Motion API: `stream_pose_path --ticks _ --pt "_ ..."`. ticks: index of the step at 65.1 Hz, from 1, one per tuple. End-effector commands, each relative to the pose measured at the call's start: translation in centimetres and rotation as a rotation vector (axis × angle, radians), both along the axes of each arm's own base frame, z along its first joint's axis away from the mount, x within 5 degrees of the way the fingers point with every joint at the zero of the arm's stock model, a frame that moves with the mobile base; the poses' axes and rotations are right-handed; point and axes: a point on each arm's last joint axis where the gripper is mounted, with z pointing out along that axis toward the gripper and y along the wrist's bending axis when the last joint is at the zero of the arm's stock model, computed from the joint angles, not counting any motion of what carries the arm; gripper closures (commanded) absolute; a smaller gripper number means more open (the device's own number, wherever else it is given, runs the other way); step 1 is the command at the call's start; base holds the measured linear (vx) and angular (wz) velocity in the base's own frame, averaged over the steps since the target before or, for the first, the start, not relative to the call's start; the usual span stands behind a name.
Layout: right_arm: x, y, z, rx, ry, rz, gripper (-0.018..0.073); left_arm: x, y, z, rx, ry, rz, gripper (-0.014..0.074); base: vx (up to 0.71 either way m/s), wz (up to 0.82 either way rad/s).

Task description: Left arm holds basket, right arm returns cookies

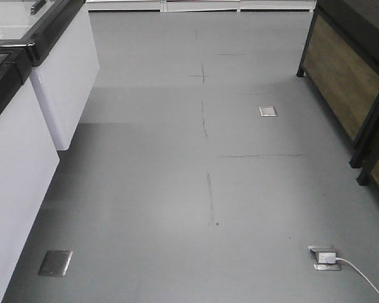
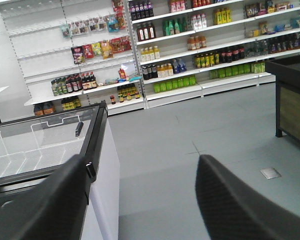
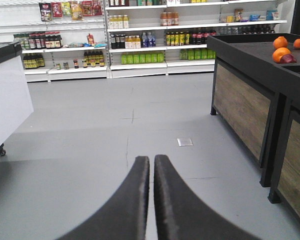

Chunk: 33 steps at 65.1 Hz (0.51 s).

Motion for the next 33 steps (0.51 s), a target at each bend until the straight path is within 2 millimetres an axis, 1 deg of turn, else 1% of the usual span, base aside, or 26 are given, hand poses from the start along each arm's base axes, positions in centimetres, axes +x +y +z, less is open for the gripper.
stream_pose_path --ticks 1,5,14,20,28,33 --pt "0.0 0.0 0.1 -0.017 -0.064 0.002 0.0569 0.1 0.0 1.4 -0.036 -0.098 -0.003 0.0021 0.0 0.0" --pt "0.0 0.0 0.1 -0.017 -0.064 0.002 0.0569 0.4 0.0 1.1 -0.048 -0.078 -0.002 0.0006 0.0 0.0" --pt "0.0 0.0 0.1 -0.017 -0.064 0.002 0.0569 0.9 0.0 0.7 -0.067 -0.044 -0.002 0.0015 0.0 0.0" --pt "0.0 0.0 0.1 -0.017 -0.064 0.002 0.0569 1.3 0.0 0.7 -0.067 -0.049 -0.002 0.0029 0.0 0.0" --pt "0.0 0.0 0.1 -0.017 -0.064 0.002 0.0569 1.4 0.1 1.0 -0.041 -0.084 0.01 0.0053 0.0 0.0" --pt "0.0 0.0 0.1 -0.017 -0.064 0.002 0.0569 1.4 0.6 1.2 -0.037 -0.11 0.038 0.0066 0.0 0.0"
